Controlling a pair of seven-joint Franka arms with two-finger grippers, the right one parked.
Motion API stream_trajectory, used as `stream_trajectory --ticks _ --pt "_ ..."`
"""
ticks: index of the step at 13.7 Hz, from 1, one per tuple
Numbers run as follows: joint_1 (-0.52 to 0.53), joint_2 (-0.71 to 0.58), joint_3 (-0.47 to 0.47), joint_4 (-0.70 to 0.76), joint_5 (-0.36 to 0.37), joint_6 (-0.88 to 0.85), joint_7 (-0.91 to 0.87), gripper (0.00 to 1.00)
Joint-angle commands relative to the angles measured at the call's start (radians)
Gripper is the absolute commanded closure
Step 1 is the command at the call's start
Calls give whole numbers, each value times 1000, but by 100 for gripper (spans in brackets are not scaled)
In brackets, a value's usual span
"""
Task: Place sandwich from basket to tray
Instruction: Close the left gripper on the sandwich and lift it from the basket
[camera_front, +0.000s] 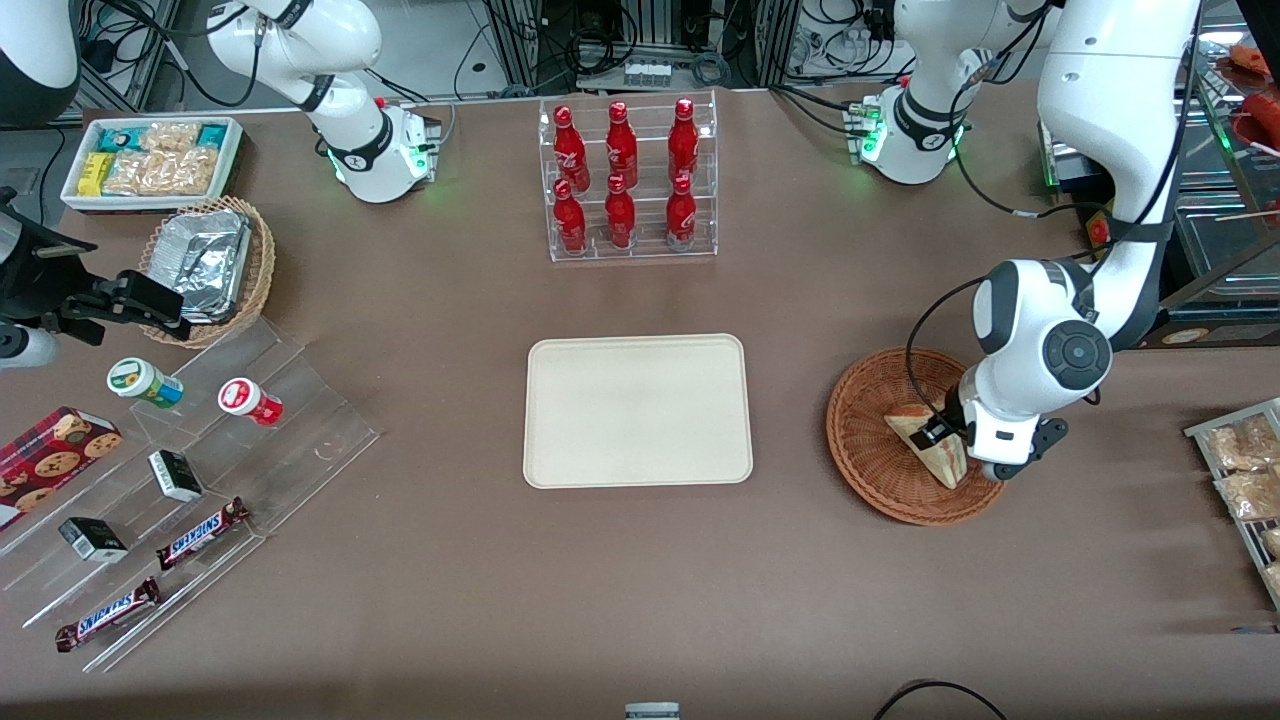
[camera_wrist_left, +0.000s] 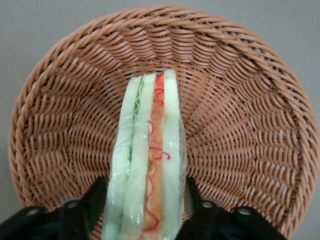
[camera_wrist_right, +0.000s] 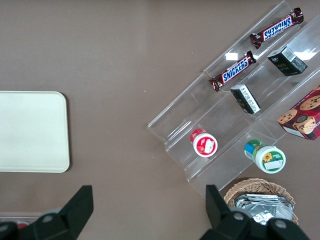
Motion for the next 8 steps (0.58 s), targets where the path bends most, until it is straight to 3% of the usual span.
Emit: stream_trajectory --ticks 1,6,8 --pt "-8 1 4 30 16 -8 -27 100" --pt "-18 -46 -2 194 25 -358 7 100" --pt "-92 -68 -2 305 64 -577 57 100"
